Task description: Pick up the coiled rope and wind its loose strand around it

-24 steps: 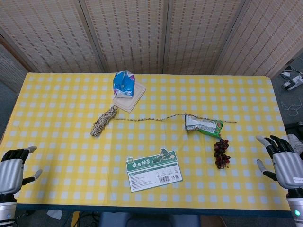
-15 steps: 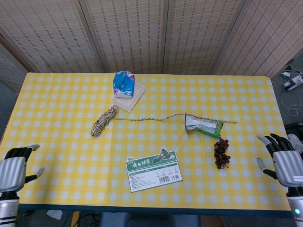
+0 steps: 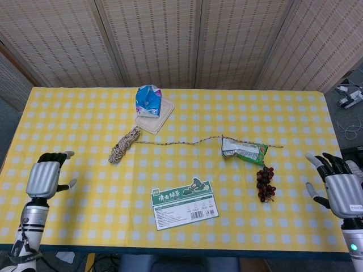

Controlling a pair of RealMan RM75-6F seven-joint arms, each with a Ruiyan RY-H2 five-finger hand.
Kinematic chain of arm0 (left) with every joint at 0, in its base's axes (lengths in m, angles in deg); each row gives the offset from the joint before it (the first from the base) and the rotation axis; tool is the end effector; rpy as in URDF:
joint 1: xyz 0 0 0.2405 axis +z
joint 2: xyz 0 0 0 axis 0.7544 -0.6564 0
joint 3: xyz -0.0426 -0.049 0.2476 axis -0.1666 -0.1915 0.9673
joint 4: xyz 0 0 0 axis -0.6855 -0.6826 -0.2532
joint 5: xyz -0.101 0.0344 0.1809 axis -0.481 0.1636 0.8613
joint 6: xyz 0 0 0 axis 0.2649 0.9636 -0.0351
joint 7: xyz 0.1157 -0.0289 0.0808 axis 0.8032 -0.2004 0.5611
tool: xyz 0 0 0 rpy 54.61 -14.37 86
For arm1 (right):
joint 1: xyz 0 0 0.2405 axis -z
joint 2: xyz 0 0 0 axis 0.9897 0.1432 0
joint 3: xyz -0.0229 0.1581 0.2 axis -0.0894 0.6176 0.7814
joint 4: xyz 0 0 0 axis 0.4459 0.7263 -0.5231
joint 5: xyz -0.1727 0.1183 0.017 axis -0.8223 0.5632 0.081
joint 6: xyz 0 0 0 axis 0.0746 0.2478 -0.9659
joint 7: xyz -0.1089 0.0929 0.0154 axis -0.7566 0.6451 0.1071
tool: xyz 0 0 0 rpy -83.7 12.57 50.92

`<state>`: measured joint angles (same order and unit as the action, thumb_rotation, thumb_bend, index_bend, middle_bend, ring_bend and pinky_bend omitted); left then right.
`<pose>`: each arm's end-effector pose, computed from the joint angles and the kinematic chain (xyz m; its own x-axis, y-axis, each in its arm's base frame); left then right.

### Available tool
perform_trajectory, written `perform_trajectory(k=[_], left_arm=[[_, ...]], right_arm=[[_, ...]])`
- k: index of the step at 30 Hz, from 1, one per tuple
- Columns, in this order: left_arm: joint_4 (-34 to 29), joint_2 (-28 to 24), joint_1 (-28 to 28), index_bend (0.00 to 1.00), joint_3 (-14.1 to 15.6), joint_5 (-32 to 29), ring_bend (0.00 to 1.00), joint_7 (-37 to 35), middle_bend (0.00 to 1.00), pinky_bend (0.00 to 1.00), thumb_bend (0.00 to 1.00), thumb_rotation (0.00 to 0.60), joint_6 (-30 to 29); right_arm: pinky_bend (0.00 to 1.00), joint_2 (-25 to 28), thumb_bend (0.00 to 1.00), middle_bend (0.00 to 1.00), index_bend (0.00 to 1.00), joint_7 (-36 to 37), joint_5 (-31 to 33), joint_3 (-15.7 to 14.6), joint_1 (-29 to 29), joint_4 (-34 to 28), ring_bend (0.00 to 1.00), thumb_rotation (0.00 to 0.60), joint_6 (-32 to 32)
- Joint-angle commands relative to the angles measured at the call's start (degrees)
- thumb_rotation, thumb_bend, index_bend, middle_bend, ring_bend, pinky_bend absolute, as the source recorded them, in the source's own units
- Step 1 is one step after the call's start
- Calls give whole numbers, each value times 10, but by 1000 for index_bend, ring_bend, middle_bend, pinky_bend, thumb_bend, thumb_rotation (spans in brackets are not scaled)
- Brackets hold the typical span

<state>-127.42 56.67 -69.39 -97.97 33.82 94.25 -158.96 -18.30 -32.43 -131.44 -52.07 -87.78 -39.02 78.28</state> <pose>-0.2425 0.2799 0.1113 0.4796 0.0471 0.8762 0.8775 -0.0291 -0.4787 -0.2825 -0.1922 0.1877 0.4826 0.0353 0.8751 -0.8729 -0.0625 0.4839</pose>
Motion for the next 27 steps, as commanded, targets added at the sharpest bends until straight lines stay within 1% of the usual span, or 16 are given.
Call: perform_trajectory(k=[1,5,7,11,12,13,18,22,27], left_arm=[[34,38,-57,300,-26,-65,271,46,337,195,172,600,63],[78,83,-102,279,-39,-115,265,97,336,195,171,600,85],[102,108,-125,260,-45,-149,262,126,332,195,172,575,95],[146,153,-166,220,-55,-205,256,172,312,195,171,445,104],[156,163,-175,210,-57,-218,251,184,305,195,171,402,105],[169,174,-187,203,-59,-236,245,200,297,195,171,379,107],[219,219,-231,199,-68,-303,235,255,285,193,171,332,109],[252,246,-258,228,-72,-347,235,288,284,192,171,284,111],[297,277,-285,256,-73,-388,237,319,284,192,171,264,114]], right_arm=[[157,2,334,234,175,-2,0,0,0,-1,134,600,0],[157,6,334,234,175,-5,2,0,1,-5,134,600,3],[157,8,334,234,175,-7,2,0,2,-8,134,600,5],[157,11,334,234,176,-9,4,0,4,-10,134,600,7],[157,11,334,234,176,-9,5,0,4,-11,134,600,7],[157,12,334,234,175,-9,6,0,5,-11,134,600,7],[157,14,334,234,176,-8,12,0,7,-9,134,600,7],[157,14,334,234,175,-5,15,-1,9,-6,134,600,7],[157,15,334,234,175,-2,18,-2,12,-3,134,600,8]])
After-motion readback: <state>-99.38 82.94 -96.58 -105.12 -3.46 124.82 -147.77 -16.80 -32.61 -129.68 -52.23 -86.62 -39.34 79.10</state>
